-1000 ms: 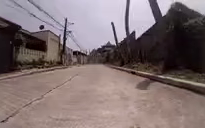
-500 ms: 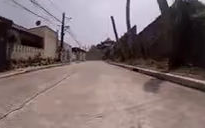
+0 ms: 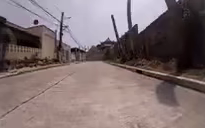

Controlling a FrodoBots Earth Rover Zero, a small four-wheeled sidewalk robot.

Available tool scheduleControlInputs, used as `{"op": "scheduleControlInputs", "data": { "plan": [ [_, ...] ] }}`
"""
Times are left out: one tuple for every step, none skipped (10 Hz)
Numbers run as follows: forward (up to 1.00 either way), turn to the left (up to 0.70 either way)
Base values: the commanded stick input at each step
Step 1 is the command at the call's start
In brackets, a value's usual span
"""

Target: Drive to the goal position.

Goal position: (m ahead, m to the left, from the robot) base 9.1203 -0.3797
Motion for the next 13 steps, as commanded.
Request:
{"op": "scheduleControlInputs", "data": {
  "plan": [
    [1.00, 0.00],
    [1.00, 0.00],
    [1.00, 0.00],
    [1.00, 0.00],
    [1.00, 0.00],
    [1.00, 0.00],
    [1.00, 0.00],
    [1.00, 0.00],
    [1.00, 0.00],
    [1.00, 0.00],
    [1.00, 0.00],
    [1.00, 0.00],
    [1.00, 0.00]
  ]
}}
